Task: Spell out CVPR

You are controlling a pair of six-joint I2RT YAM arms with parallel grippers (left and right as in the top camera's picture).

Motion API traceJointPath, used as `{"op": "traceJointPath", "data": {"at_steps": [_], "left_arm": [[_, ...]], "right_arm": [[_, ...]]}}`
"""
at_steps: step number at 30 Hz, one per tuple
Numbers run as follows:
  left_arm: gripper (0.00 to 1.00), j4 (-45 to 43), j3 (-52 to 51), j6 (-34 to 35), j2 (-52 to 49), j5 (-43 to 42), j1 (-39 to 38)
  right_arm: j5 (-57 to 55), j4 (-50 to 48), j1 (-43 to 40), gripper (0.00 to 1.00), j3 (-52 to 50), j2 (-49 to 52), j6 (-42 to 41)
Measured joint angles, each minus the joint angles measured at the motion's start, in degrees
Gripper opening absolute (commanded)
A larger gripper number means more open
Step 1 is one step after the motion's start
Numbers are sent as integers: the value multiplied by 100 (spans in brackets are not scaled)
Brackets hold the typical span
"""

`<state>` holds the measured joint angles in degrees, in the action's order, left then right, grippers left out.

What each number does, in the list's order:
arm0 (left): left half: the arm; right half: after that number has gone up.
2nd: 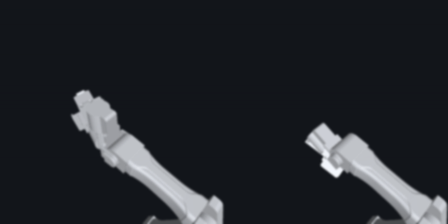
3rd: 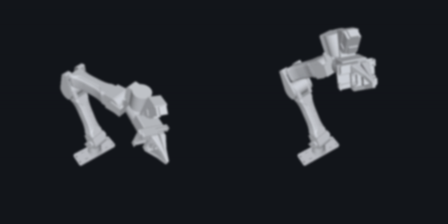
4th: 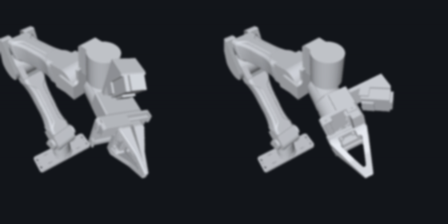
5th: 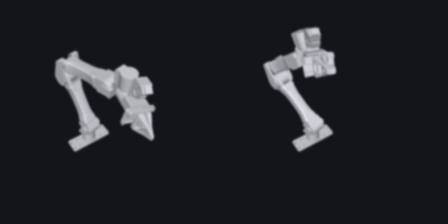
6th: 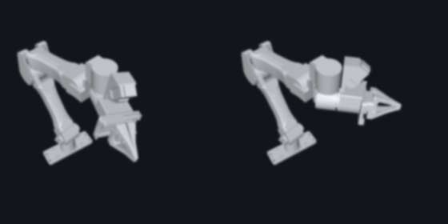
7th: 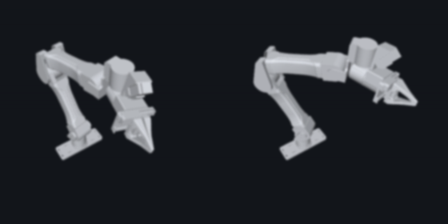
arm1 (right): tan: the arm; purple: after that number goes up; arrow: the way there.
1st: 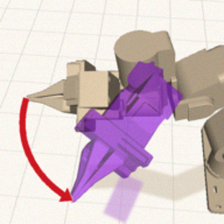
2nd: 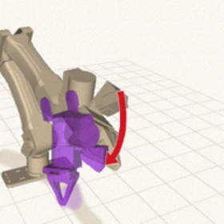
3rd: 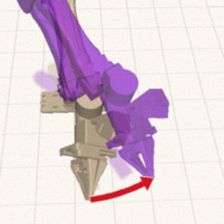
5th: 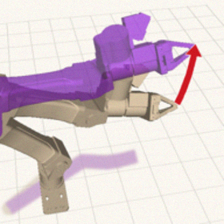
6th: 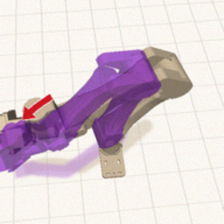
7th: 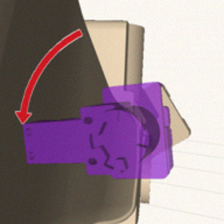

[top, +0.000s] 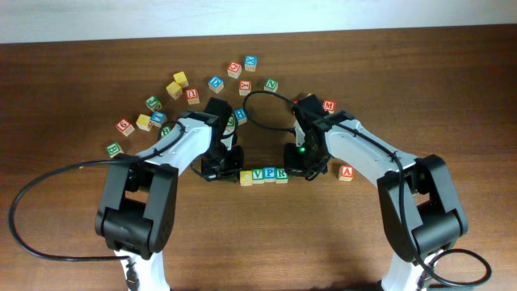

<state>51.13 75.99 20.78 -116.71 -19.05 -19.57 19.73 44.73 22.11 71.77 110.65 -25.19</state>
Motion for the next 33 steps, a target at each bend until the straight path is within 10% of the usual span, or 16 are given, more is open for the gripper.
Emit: {"op": "traceJointPath", "data": {"at_steps": [16, 33], "left_arm": [[0, -22, 24, 0, 2, 258, -33], [0, 511, 22, 2, 120, 710, 1930]], "right_arm": [[-988, 758, 0, 4, 372, 33, 330], [-831, -39, 874, 4, 1362, 538, -179]]}}
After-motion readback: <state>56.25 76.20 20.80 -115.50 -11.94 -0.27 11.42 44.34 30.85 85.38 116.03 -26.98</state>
